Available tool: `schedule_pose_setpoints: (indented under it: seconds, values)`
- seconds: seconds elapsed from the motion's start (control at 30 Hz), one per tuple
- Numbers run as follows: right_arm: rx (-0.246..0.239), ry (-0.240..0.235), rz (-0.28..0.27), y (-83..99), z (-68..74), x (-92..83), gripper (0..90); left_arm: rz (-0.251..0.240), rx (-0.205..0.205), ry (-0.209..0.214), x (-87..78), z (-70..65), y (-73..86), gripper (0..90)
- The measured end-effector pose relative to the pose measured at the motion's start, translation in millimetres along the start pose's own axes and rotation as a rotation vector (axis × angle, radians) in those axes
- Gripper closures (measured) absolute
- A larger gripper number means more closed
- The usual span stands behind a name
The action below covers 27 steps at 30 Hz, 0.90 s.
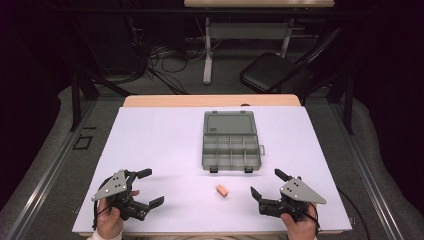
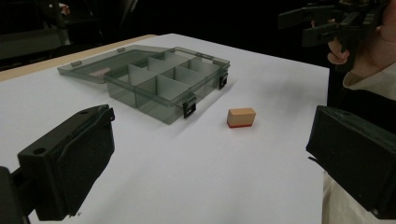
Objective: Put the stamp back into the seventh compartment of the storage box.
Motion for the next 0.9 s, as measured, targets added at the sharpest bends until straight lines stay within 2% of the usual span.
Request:
schedule_pose_setpoints:
  seconds: [0.2,0.57,0.9]
  values:
    - [0.010,-0.012,0.012,1.3,1.1,1.2,6.9,-0.003,0.004,0.002,0.1,-1.0,0.0,0.7]
    - [0.100,-0.027,0.083,1.3,-0.8,8.8,4.3,0.013,0.012,-0.001,1.0,-2.0,0.6,0.6]
    - [0.074,-0.059,0.127,-14.3,7.1,23.1,1.9,0.012,0.009,-0.007,1.0,-1.8,1.0,0.6]
Point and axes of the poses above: each handheld gripper's, and its own axes: x roughly forward along the jaws, y roughly out of its underside, z roughly to its left, the point moved 3 cm from there along x, roughly forward along the jaws, and after that the axes turned 11 degrees about -z, right-handed, at the moved point
